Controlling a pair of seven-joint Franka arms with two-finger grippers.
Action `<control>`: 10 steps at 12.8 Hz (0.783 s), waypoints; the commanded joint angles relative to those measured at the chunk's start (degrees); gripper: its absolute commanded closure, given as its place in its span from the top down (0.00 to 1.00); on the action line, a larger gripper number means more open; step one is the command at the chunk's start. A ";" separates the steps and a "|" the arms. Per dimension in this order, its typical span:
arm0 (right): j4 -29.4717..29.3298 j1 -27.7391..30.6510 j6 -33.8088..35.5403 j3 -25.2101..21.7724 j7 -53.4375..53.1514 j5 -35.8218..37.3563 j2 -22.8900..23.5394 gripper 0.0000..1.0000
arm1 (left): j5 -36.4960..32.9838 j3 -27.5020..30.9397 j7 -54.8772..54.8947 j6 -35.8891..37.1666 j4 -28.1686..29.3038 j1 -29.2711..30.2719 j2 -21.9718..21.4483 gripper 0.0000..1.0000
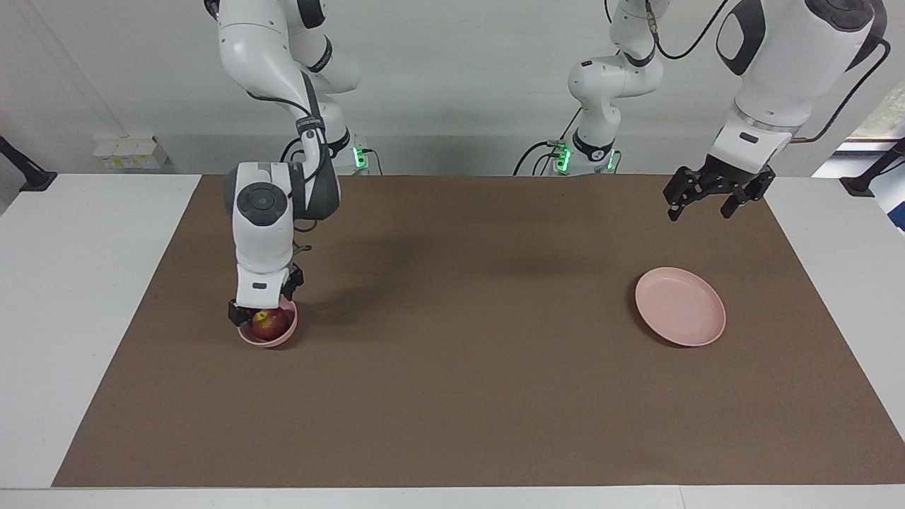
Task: Move apple from plate to bowl
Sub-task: 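Carry the apple with the right gripper over the pink bowl while the left withdraws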
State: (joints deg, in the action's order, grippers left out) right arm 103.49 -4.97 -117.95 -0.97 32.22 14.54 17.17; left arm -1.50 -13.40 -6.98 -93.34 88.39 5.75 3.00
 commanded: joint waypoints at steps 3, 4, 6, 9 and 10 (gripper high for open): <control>-5.57 0.13 12.11 1.76 -22.49 -8.98 -5.04 1.00 | -0.34 -0.14 0.56 1.23 -0.67 0.67 0.08 1.00; -6.19 0.48 12.74 1.76 -28.73 -11.96 -4.86 1.00 | -0.34 -0.14 0.56 1.23 -0.58 0.67 0.08 1.00; -6.46 0.92 11.87 1.24 -40.68 -15.49 -4.60 1.00 | -0.34 -0.14 0.56 1.23 -0.58 0.67 0.08 1.00; -8.65 1.63 13.17 1.06 -45.31 -16.56 -5.82 1.00 | -0.34 -0.14 0.56 1.23 -0.58 0.67 0.08 1.00; -9.00 1.71 14.14 0.97 -45.49 -16.56 -7.13 1.00 | -0.34 -0.14 0.56 1.23 -0.58 0.67 0.08 1.00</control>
State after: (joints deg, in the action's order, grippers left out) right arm 96.26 -3.88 -105.98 -0.12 -11.92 -0.41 11.60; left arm -1.50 -13.27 -6.98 -93.29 88.39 5.78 3.00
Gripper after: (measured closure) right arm 0.000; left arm 0.000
